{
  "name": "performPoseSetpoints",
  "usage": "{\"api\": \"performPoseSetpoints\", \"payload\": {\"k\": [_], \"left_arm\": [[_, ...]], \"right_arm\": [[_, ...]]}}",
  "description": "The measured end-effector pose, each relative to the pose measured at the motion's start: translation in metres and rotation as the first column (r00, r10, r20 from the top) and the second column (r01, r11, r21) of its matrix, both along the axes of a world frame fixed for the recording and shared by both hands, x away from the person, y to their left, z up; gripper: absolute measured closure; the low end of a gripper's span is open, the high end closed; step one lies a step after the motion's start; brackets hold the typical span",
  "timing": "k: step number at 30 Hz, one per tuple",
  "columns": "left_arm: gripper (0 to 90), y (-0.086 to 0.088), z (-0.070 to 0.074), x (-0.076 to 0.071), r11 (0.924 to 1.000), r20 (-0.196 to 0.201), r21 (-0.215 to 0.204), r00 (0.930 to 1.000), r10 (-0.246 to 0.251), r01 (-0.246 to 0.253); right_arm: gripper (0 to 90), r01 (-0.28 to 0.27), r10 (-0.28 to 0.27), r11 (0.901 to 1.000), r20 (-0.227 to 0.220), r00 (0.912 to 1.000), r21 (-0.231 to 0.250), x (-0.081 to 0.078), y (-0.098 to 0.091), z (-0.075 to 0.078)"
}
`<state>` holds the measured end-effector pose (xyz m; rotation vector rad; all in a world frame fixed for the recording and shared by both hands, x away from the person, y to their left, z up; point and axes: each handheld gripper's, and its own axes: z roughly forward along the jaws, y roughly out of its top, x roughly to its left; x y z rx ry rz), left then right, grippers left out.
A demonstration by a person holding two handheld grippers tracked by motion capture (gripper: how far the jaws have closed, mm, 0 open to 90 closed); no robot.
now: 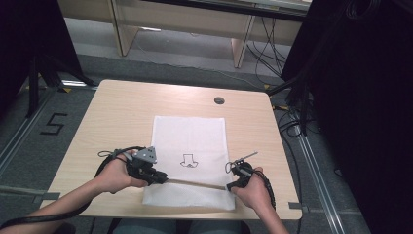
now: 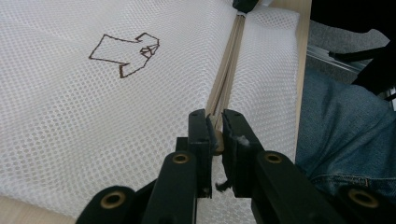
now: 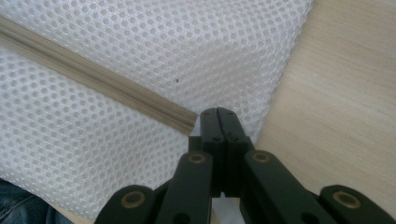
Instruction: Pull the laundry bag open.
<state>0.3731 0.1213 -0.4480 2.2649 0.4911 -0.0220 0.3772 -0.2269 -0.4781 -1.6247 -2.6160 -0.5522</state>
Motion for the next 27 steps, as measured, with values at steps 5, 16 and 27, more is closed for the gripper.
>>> {"api": "performPoseSetpoints", "payload": {"k": [5,16,27], "left_arm": [[81.9,0.005,0.000,-0.001,0.9999,-0.002,0.003,0.9999,0.014,-0.014],[81.9,0.019,-0.001,-0.002,0.9991,-0.018,-0.009,0.9990,0.041,-0.041],[81.9,0.023,-0.002,-0.003,0.9993,-0.015,-0.010,0.9992,0.037,-0.037]], "right_arm": [[90.0,-0.001,0.001,1.0000,0.003,1.0000,-0.001,0.000,0.000,0.000],[90.0,-0.002,0.002,1.0000,0.001,1.0000,-0.002,0.000,0.000,0.000],[90.0,0.011,-0.011,0.9999,-0.009,0.9999,0.000,-0.001,0.001,0.000]]}}
